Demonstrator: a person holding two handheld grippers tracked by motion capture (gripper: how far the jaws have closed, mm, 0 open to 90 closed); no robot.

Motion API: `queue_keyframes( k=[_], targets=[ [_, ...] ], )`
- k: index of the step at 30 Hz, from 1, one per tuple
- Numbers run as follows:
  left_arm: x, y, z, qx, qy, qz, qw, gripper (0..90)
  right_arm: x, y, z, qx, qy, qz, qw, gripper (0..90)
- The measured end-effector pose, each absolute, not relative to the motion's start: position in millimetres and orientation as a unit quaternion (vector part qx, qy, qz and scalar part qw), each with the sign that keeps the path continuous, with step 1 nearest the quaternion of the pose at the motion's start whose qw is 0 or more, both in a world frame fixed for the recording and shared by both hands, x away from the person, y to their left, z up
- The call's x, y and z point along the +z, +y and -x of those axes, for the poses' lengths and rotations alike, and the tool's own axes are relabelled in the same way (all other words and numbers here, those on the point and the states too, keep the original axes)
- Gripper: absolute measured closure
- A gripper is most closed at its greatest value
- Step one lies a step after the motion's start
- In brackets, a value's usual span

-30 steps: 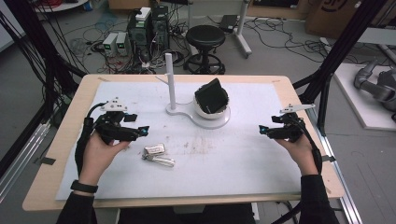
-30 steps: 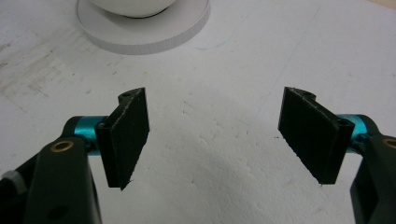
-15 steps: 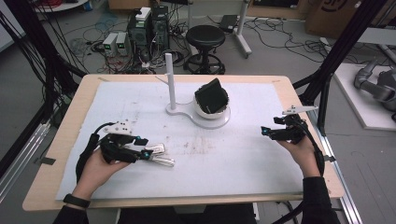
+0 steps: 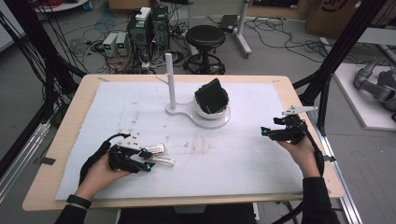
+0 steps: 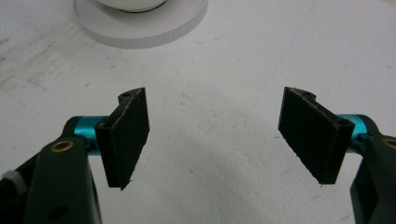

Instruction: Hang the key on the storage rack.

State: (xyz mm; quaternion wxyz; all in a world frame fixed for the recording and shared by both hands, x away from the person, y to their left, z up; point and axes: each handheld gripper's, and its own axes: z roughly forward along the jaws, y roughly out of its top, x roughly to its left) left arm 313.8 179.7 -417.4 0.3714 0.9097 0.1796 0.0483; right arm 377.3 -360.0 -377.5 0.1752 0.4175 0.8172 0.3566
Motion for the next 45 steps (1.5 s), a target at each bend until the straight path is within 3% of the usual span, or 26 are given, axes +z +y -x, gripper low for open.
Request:
queue_keyframes(
  k=[19, 36, 42, 45],
  targets=[
    [-423.9, 177.4, -321.7, 0.091, 0.145, -0.912, 0.372, 57.9, -378.6, -355.4, -378.7, 0.356, 0.820, -0.414, 0.174, 25.3],
    [-420.5, 165.3, -321.4, 0.095, 0.091, -0.927, 0.351, 59.2, -379.4, -354.4, -380.5, 0.354, 0.820, -0.414, 0.174, 25.3],
    [-418.0, 166.0, -320.2, 0.084, 0.077, -0.928, 0.354, 64.6, -379.2, -354.0, -380.3, 0.354, 0.820, -0.413, 0.175, 25.3],
    [-418.5, 164.4, -317.4, 0.088, 0.066, -0.929, 0.353, 61.9, -379.1, -354.1, -380.3, 0.354, 0.820, -0.414, 0.174, 25.3]
  ],
)
